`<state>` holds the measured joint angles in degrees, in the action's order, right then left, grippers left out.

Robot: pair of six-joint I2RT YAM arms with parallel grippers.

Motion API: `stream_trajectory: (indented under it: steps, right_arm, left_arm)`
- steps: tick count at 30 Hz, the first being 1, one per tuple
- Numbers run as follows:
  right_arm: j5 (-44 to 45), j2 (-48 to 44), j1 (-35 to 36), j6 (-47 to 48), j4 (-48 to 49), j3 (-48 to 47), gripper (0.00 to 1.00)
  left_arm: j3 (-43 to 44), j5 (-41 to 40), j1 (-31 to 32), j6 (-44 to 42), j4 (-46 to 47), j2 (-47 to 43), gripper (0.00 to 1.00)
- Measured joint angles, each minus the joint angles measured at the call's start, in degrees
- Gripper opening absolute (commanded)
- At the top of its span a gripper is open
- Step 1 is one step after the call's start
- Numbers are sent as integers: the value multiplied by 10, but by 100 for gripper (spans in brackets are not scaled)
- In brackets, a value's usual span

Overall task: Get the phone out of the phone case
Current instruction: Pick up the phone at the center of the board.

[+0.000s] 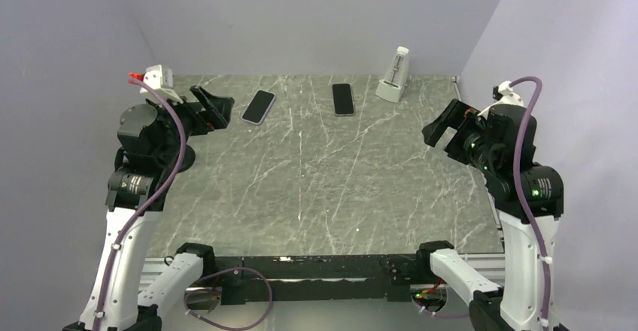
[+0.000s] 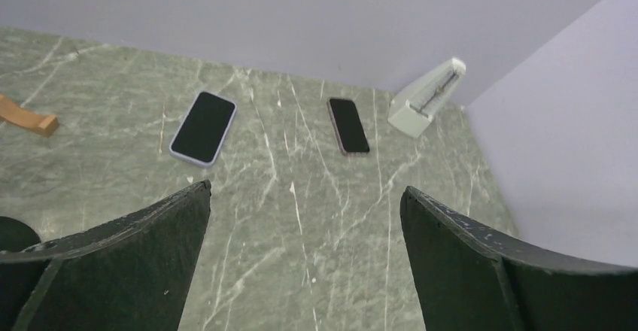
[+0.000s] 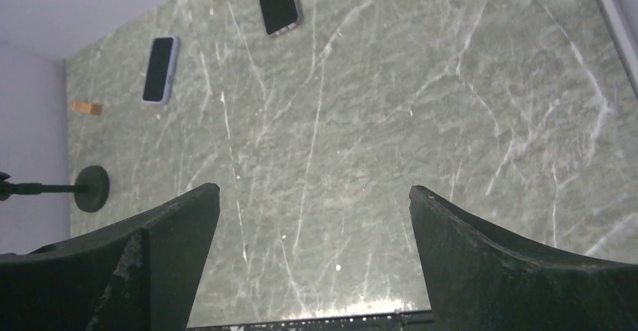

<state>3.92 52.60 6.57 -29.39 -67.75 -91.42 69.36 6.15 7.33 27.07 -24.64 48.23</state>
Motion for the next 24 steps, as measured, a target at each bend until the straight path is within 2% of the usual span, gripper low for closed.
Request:
stream_trajectory:
  steps: [7, 14, 18, 24]
  right_arm:
    - [-26, 39, 0, -8, -47, 19, 100]
    - [-120, 25, 0, -26, -48, 114, 100]
    - [-153, 21, 0, -13, -59, 108, 100]
    - [-174, 40, 0, 32, -81, 42, 100]
  left_arm:
    - [10, -44, 72, -35, -54, 53, 99]
    - [36, -81, 123, -57, -103, 184, 99]
    - [89, -88, 124, -104, -133, 275, 99]
    - [208, -111, 122, -200, -171, 435, 99]
